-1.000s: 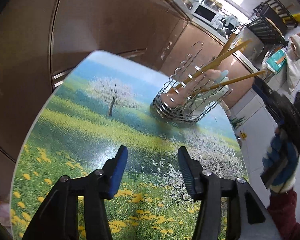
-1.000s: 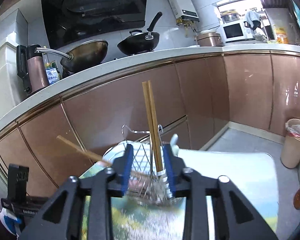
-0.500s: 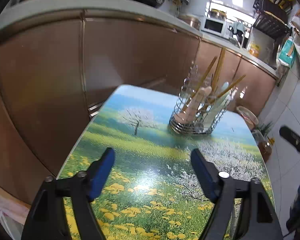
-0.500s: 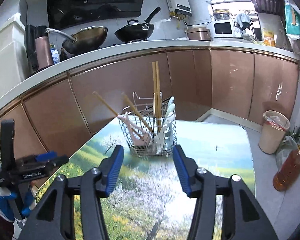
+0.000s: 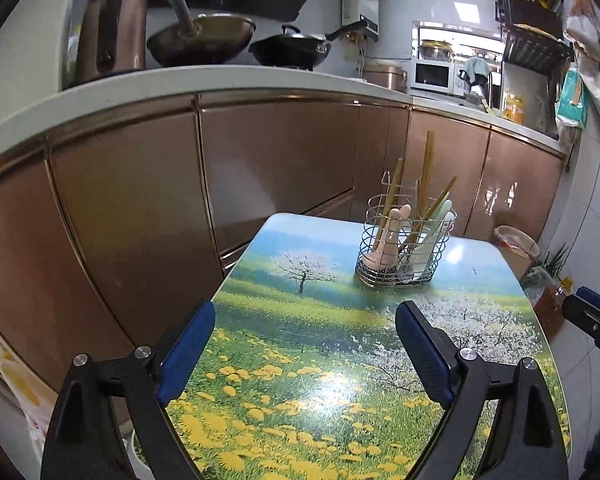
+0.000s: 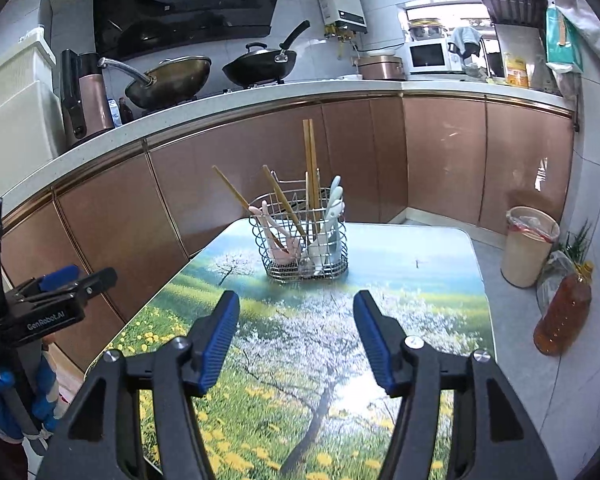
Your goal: Organize utensils
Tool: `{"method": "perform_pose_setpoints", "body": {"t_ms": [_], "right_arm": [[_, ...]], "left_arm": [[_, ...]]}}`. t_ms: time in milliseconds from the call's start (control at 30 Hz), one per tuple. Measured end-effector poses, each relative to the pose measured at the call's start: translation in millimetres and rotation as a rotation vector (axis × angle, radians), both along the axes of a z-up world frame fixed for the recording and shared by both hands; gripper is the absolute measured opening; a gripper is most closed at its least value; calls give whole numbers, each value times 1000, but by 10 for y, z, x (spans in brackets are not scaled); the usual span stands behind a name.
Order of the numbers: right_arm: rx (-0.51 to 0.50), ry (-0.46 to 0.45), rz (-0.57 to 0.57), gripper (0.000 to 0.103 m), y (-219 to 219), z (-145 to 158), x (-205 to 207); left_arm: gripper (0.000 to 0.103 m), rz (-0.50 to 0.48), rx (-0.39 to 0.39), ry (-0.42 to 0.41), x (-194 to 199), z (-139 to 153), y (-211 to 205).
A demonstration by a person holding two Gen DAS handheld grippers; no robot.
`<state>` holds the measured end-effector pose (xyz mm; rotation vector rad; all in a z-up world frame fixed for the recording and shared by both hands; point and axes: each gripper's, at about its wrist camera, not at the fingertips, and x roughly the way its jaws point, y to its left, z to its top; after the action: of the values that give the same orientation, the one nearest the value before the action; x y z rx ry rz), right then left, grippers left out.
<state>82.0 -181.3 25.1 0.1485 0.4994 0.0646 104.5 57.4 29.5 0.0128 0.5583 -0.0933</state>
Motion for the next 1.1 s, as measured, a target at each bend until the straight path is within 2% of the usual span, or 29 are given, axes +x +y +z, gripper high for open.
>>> {"method": "perform_pose_setpoints", "body": {"t_ms": [433, 600, 800, 1100], "right_arm": [[-31, -5, -11, 58, 80, -14, -290], [-34, -10, -26, 66, 50, -23, -364], [-45, -8, -48, 70, 16, -57, -391], [-41, 24, -54, 71, -31, -199, -334]], "left_arm": [[97, -2, 43, -68, -374, 106, -56], [100, -10, 56, -84, -455, 120, -95], [102, -17, 64, -85, -491, 106, -129], [102, -13, 97, -65, -427, -35, -207]]}}
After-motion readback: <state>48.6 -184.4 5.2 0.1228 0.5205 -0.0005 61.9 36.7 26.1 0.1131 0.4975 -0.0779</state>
